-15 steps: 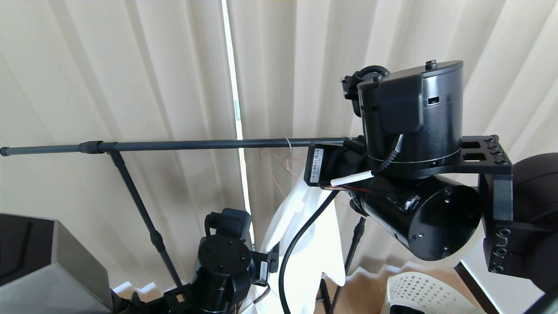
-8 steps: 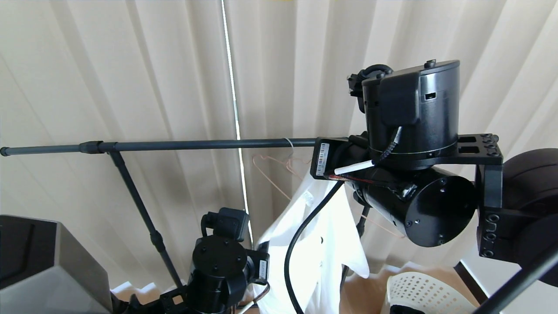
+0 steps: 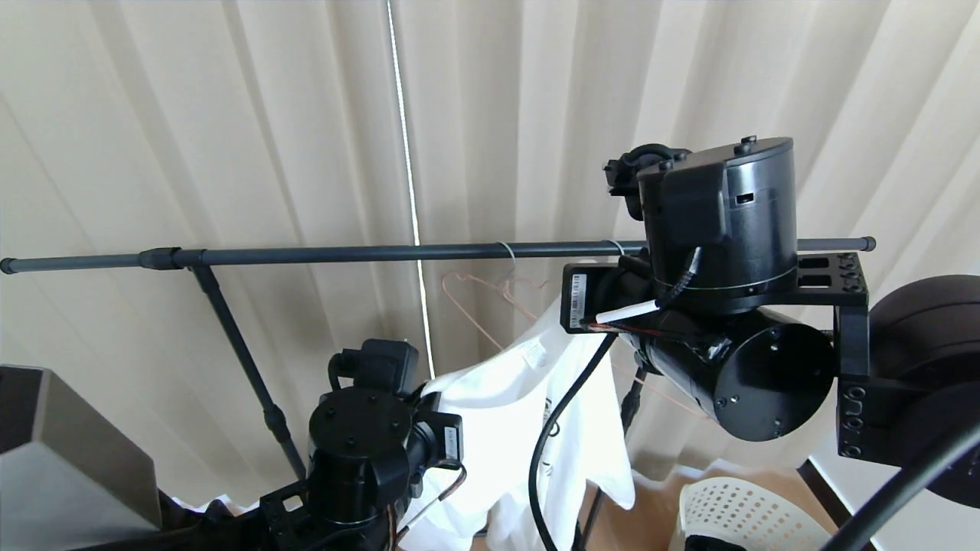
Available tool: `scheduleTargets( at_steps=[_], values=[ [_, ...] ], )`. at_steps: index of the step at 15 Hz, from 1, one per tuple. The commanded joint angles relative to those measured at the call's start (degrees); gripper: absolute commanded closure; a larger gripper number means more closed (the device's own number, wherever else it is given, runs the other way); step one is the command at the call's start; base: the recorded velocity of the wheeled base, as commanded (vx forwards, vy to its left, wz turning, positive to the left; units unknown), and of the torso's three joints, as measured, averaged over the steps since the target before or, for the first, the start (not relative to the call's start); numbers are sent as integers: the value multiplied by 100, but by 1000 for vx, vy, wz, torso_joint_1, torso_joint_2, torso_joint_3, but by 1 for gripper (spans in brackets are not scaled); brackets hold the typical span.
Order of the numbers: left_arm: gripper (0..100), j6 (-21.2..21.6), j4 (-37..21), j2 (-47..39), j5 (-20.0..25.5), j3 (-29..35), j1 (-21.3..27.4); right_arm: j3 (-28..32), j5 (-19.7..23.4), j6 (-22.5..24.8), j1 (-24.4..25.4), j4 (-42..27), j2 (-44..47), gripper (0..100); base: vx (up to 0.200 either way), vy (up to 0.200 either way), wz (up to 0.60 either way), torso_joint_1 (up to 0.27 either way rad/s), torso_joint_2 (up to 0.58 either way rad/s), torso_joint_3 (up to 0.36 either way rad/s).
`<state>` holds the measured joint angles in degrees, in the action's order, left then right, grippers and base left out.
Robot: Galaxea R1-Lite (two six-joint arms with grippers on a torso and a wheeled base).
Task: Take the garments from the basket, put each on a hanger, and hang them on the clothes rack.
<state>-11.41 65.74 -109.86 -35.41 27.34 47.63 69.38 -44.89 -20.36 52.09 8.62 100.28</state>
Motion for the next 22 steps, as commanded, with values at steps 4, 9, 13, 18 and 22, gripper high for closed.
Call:
scheduleTargets(
  at_steps=[4, 9, 13, 18, 22],
  values=[
    [100, -441, -1846, 984, 35, 693, -316, -1084, 50, 1095, 12, 8, -334, 100, 0, 0, 0, 0, 0, 0],
    [100, -995, -4764, 1837, 755, 1476, -342, -1365, 59, 1359, 161, -1, -316, 100, 0, 0, 0, 0, 0, 0],
    [100, -1214, -5493, 2056, 1432, 1730, -412, -1717, 68, 1816, 179, 8, -316, 100, 0, 0, 0, 0, 0, 0],
    [100, -1214, -5485, 2056, 1423, 1695, -412, -1717, 138, 1834, 170, 175, -351, 100, 0, 0, 0, 0, 0, 0],
    [100, -1188, -5485, 2162, 1414, 1739, -483, -1383, 270, 1992, -23, 210, -580, 100, 0, 0, 0, 0, 0, 0]
  ],
)
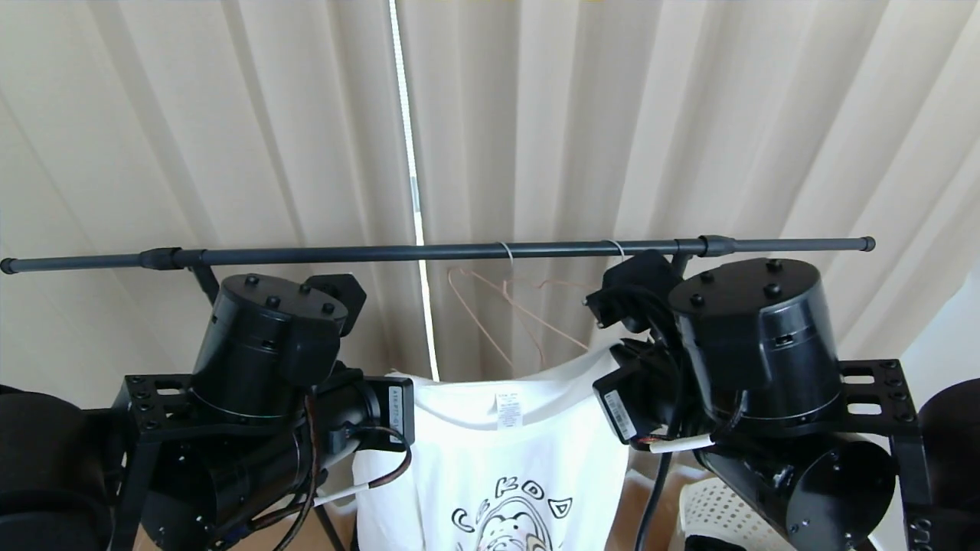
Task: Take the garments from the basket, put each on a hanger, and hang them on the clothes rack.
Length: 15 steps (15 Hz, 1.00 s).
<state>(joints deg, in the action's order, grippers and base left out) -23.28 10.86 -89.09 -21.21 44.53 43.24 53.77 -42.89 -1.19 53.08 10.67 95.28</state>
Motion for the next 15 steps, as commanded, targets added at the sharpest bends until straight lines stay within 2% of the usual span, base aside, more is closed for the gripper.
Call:
scheduleTargets(
  at_steps=[1, 4, 5, 7, 8, 12, 15],
  values=[
    [100, -1, 4, 146, -6, 20, -44, 327, 246, 181, -228, 14, -71, 100, 0, 0, 0, 0, 0, 0],
    [100, 105, 12, 120, -15, 135, -114, 854, 755, 506, -702, 23, 34, 100, 0, 0, 0, 0, 0, 0],
    [100, 228, 12, 111, 12, 319, -299, 942, 878, 524, -799, 14, 34, 100, 0, 0, 0, 0, 0, 0],
    [100, 368, -31, -56, 21, 908, -343, 916, 958, 524, -913, 14, -10, 100, 0, 0, 0, 0, 0, 0],
    [100, 500, -102, -276, 21, 1304, -378, 872, 966, 524, -913, 14, -124, 100, 0, 0, 0, 0, 0, 0],
    [100, 553, -1113, -1084, 29, 3097, -430, 555, 1160, 700, -781, -65, -546, 100, 0, 0, 0, 0, 0, 0],
    [100, 623, -1148, -1585, 47, 3896, -404, 318, 1195, 779, -298, -214, -783, 100, 0, 0, 0, 0, 0, 0]
  ],
)
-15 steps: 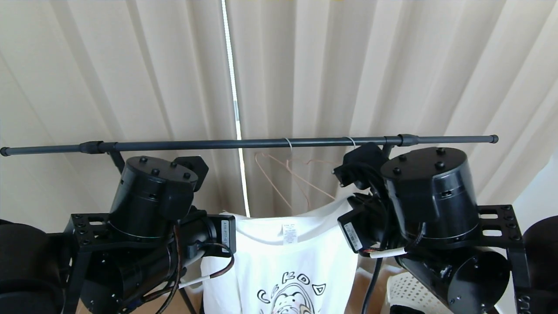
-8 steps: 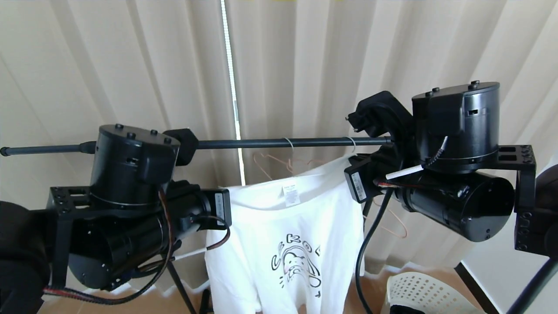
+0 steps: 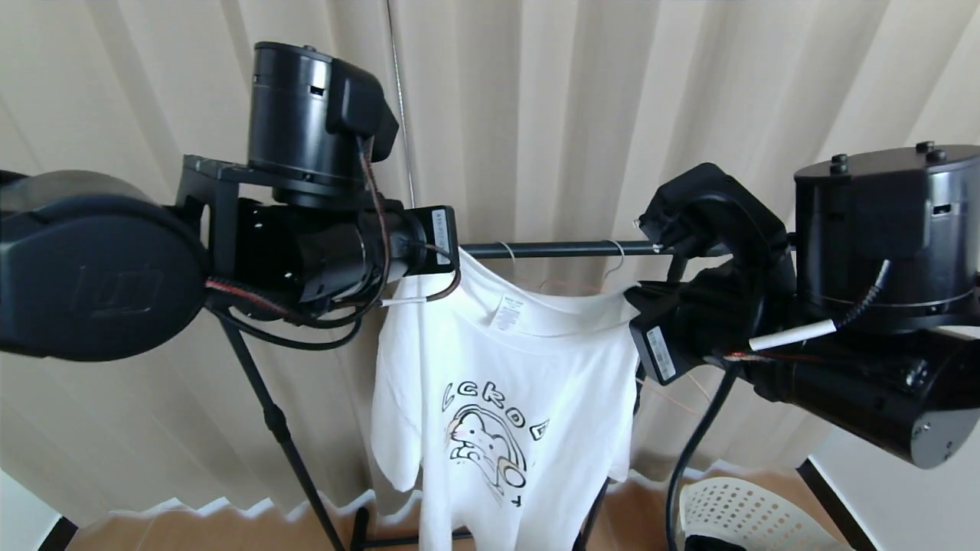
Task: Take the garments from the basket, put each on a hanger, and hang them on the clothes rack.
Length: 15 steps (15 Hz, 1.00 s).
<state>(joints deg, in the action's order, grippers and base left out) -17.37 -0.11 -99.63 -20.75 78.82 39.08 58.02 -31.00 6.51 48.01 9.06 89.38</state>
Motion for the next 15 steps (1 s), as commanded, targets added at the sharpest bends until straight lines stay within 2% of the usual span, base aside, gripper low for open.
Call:
scheduleTargets(
  at_steps=[1, 3, 5, 7, 9, 12, 15],
  values=[
    [100, 58, -42, -689, 62, 643, 20, -115, 15, -1, 455, -378, -298, 100, 0, 0, 0, 0, 0, 0],
    [100, 67, -33, -768, 405, 810, 20, -97, 33, -168, 1026, -712, -298, 100, 0, 0, 0, 0, 0, 0],
    [100, 67, -42, -794, 546, 977, 47, -1, 33, -660, 1642, -695, -35, 100, 0, 0, 0, 0, 0, 0],
    [100, 85, -33, -803, 704, 1100, 161, 491, 24, -1556, 2037, -721, 449, 100, 0, 0, 0, 0, 0, 0],
    [100, 85, -33, -777, 897, 1144, 214, 878, -38, -2128, 2046, -651, 914, 100, 0, 0, 0, 0, 0, 0],
    [100, 85, -42, -768, 915, 1153, 240, 1151, -29, -2646, 2002, -660, 870, 100, 0, 0, 0, 0, 0, 0],
    [100, 85, -138, -636, 862, 1109, 196, 1063, -38, -2400, 1677, -721, 660, 100, 0, 0, 0, 0, 0, 0]
  ],
)
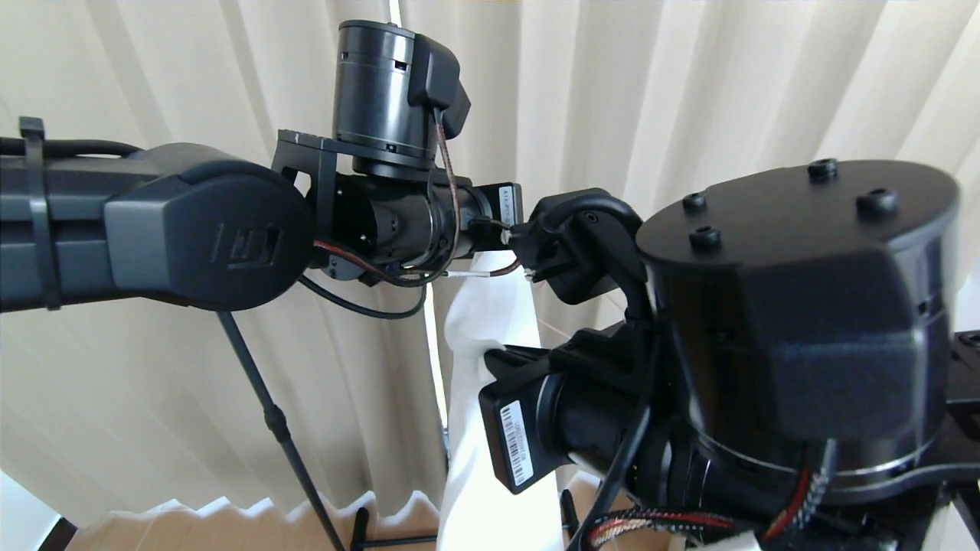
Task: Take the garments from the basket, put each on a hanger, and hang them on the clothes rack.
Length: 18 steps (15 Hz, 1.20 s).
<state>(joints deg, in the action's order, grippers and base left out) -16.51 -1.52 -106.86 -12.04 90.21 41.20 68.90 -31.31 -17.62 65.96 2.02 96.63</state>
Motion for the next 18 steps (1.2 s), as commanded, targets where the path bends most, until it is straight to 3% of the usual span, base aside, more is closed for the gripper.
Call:
scheduleTargets(
  at_steps=[1, 4, 6, 7, 12, 14, 18],
  values=[
    [100, -2, -199, 227, -8, -30, -95, -158, -7, 206, -295, -18, -198, 100, 0, 0, 0, 0, 0, 0],
    [100, 7, -1140, 614, -298, 5, -297, -782, 37, 1269, -963, 0, -795, 100, 0, 0, 0, 0, 0, 0],
    [100, -11, -1438, 799, -861, -276, -271, -1089, 133, 1893, -1411, 176, -971, 100, 0, 0, 0, 0, 0, 0],
    [100, 16, -1447, 948, -1002, -513, -262, -1081, 160, 1990, -1648, 290, -927, 100, 0, 0, 0, 0, 0, 0],
    [100, 104, -1456, 1713, -1019, -1682, -77, -747, 72, 2008, -2105, 1432, -4, 100, 0, 0, 0, 0, 0, 0],
    [100, 95, -1447, 2117, -975, -2561, 300, -588, -16, 1744, -2105, 2153, 400, 100, 0, 0, 0, 0, 0, 0],
    [100, 60, -1430, 2161, -852, -3150, 942, -140, -139, 1217, -2070, 2267, 787, 100, 0, 0, 0, 0, 0, 0]
  ],
)
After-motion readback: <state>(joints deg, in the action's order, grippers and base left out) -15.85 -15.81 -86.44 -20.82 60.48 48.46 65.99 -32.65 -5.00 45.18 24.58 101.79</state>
